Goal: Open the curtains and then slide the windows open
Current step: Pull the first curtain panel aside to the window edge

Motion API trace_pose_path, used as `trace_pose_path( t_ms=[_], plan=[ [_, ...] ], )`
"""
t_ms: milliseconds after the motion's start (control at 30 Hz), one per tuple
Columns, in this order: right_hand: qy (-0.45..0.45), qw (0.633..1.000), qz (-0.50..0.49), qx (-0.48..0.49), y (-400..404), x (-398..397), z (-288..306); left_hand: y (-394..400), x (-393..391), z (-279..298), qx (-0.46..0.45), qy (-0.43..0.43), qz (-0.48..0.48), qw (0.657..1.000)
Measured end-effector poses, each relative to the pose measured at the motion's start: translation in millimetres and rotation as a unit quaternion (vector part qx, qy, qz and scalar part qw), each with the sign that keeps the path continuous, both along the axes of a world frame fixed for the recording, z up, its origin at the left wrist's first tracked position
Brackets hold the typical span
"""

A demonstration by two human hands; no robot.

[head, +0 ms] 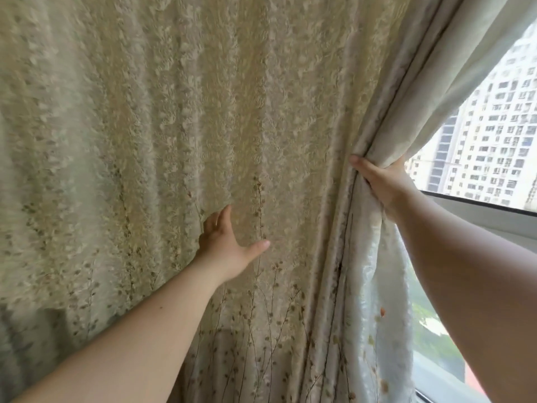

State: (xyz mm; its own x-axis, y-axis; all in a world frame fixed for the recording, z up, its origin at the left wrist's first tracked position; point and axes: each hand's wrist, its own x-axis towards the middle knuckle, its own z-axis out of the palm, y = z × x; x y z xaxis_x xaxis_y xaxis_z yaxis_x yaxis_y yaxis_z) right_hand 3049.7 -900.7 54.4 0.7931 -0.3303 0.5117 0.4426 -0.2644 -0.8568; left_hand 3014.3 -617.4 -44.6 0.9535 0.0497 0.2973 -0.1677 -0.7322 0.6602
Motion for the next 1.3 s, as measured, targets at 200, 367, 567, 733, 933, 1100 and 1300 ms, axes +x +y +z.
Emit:
trace_pose_path(
  t_ms=[200, 367, 567, 733, 933, 1100, 1300],
  plan=[
    [-0.028, 0.989, 0.144, -0.009, 57.8, 83.4, -9.0, -1.5, 70.0, 14.9, -0.01, 0.03, 0.027, 0.999],
    [-0.029, 0.959, 0.279, -0.04, 129.3, 153.8, -14.2, 7.2, 143.4, 20.5, -0.113, 0.006, 0.005, 0.994],
    [-0.03, 0.941, 0.336, -0.035, 204.2, 216.9, -21.9, 52.1, 174.8, 9.3, -0.154, -0.13, 0.136, 0.97],
    [-0.011, 0.907, 0.418, -0.046, 288.6, 246.3, -26.6, 120.7, 163.5, 15.6, 0.025, -0.346, 0.29, 0.892],
    [-0.02, 0.871, 0.487, -0.067, 397.1, 250.9, -25.7, 214.5, 179.3, 14.7, -0.211, -0.103, 0.243, 0.941],
    [-0.009, 0.862, 0.506, -0.025, 497.1, 261.0, -27.4, 307.1, 189.7, 13.6, -0.158, -0.116, 0.276, 0.941],
    [-0.033, 0.875, 0.483, -0.012, 624.0, 273.9, -17.3, 447.0, 199.8, 24.4, -0.136, -0.133, 0.274, 0.943]
  ],
)
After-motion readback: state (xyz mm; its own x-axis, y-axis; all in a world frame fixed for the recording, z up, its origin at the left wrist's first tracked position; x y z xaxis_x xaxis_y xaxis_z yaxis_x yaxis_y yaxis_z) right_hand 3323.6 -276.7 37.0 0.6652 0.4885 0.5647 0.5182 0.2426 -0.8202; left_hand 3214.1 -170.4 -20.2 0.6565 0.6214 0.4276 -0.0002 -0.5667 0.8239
